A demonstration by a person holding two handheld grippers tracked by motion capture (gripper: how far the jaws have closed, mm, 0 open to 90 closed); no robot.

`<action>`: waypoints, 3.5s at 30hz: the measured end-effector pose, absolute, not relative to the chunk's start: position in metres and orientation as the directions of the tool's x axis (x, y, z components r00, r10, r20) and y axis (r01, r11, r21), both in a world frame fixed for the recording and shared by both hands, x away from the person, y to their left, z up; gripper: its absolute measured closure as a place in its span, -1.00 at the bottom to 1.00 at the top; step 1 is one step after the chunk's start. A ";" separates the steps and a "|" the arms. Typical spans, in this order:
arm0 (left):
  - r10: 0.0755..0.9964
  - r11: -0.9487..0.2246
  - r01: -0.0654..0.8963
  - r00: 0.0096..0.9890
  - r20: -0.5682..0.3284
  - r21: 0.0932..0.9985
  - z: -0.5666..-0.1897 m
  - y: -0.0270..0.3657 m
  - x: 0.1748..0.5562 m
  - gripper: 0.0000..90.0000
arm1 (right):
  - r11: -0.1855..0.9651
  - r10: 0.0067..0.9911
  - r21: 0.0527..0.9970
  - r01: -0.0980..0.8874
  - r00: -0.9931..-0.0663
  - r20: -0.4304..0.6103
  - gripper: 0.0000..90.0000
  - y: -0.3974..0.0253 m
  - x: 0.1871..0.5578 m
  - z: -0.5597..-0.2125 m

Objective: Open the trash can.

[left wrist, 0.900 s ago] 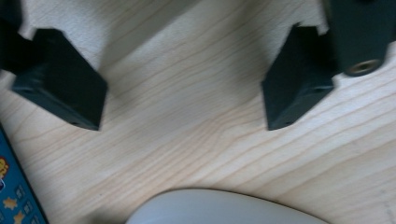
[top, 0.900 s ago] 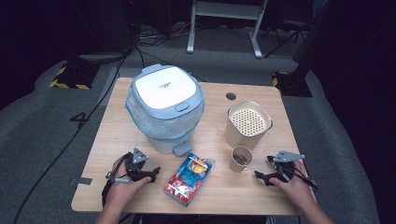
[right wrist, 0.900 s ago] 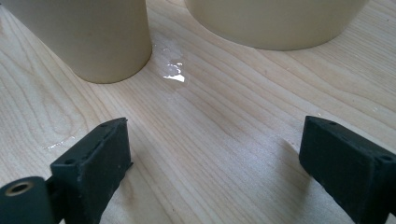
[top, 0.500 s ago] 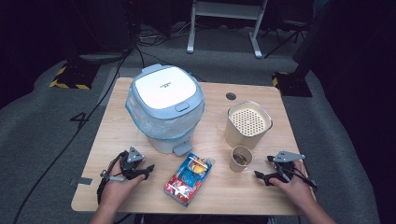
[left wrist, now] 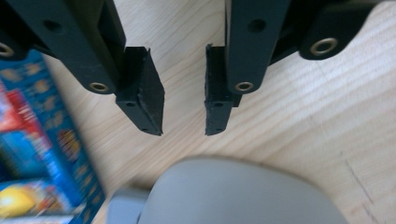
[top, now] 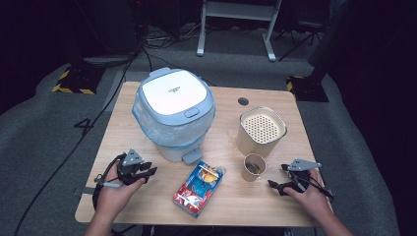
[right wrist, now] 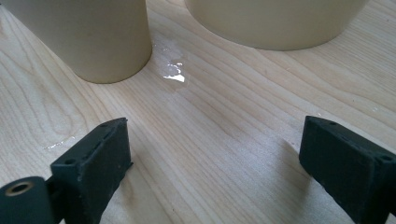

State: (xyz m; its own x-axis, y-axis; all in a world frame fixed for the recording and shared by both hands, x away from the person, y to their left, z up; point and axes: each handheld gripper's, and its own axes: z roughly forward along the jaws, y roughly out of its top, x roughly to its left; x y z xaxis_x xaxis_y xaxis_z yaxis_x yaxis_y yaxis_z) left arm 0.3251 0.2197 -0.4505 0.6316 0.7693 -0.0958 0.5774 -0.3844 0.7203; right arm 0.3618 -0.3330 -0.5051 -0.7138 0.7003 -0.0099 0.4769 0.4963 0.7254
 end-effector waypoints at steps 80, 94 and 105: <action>0.671 -0.297 0.333 0.739 -0.052 0.895 -0.281 0.126 0.390 1.00 | 0.489 0.703 0.729 0.479 -0.711 -0.005 -0.78 -0.333 0.361 -0.505; 0.706 -0.371 0.349 0.708 0.018 0.861 -0.277 0.114 0.387 1.00 | 0.488 0.704 0.730 0.478 -0.710 -0.005 -0.78 -0.333 0.360 -0.505; 0.701 -0.373 0.354 0.713 0.010 0.858 -0.278 0.114 0.389 1.00 | 0.489 0.704 0.729 0.479 -0.711 -0.005 -0.78 -0.333 0.361 -0.505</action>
